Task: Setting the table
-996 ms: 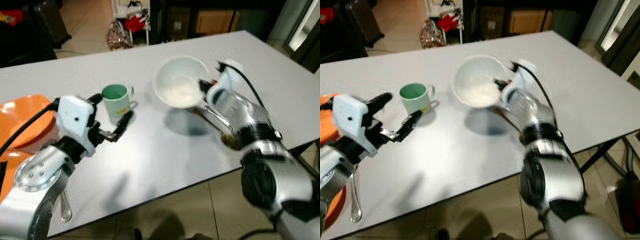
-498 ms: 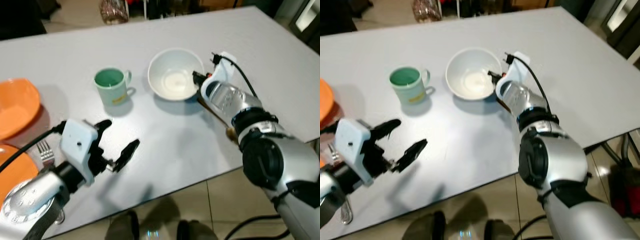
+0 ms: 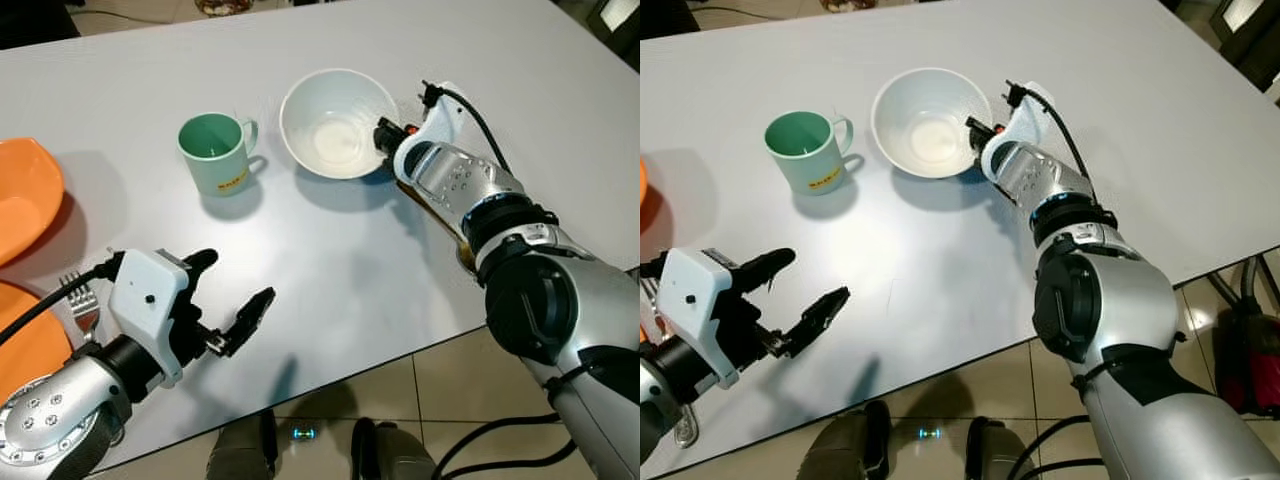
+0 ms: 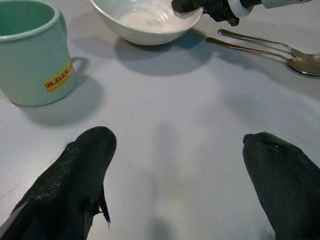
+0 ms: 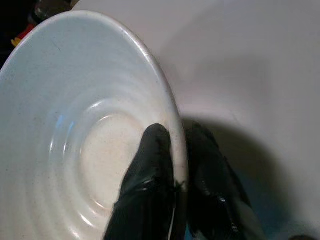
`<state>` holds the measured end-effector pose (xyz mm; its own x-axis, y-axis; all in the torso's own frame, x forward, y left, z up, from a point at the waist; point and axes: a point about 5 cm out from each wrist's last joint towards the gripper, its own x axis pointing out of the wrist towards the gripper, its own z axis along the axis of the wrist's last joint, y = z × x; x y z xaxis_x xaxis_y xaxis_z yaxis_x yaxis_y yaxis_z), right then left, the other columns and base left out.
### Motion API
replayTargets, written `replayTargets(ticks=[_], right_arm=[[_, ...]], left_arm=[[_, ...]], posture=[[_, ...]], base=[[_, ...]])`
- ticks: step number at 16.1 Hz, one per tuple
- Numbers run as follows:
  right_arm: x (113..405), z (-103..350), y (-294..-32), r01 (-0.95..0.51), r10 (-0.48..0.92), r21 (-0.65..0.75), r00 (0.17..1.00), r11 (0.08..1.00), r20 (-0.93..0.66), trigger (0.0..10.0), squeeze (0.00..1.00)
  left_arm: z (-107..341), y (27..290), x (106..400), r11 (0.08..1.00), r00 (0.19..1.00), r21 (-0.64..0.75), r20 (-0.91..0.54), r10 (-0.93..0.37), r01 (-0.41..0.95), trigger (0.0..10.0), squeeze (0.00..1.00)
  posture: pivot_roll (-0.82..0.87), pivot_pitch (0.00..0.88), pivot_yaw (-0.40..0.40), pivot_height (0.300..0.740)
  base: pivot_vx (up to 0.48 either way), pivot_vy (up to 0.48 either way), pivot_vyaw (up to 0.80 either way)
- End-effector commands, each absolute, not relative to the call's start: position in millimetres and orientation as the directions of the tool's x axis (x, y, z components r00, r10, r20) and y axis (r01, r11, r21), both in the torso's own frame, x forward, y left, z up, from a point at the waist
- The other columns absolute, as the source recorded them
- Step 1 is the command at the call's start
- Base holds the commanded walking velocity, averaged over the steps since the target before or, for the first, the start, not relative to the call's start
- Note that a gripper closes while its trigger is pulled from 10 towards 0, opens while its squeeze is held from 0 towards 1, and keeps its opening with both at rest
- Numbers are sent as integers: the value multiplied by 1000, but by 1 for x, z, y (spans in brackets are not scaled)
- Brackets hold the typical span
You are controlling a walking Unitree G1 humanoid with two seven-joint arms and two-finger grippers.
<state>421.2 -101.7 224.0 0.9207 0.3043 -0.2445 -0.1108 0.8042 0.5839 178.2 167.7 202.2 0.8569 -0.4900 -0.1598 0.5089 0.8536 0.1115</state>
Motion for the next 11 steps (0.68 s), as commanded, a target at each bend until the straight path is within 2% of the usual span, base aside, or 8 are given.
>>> replayTargets(ticks=[1,7,10,11], right_arm=[[420,223,-99,-117,331,600,907,792,-261,10000,980],[420,225,-107,-118,336,598,903,793,-267,10000,1000],[422,241,-120,-152,359,597,901,787,-244,10000,1000],[422,251,-129,-172,383,609,893,774,-234,10000,1000]], left_arm=[[205,165,175,844,849,121,-160,-503,523,10000,0],[206,163,185,836,844,127,-145,-517,534,10000,0],[208,159,196,826,835,127,-117,-538,549,10000,0],[208,158,203,817,827,130,-99,-554,562,10000,0]], posture=[[139,303,-38,740],[116,258,-26,740],[81,196,-20,740],[55,149,-9,740]], base=[[0,0,0],[0,0,0],[0,0,0],[0,0,0]])
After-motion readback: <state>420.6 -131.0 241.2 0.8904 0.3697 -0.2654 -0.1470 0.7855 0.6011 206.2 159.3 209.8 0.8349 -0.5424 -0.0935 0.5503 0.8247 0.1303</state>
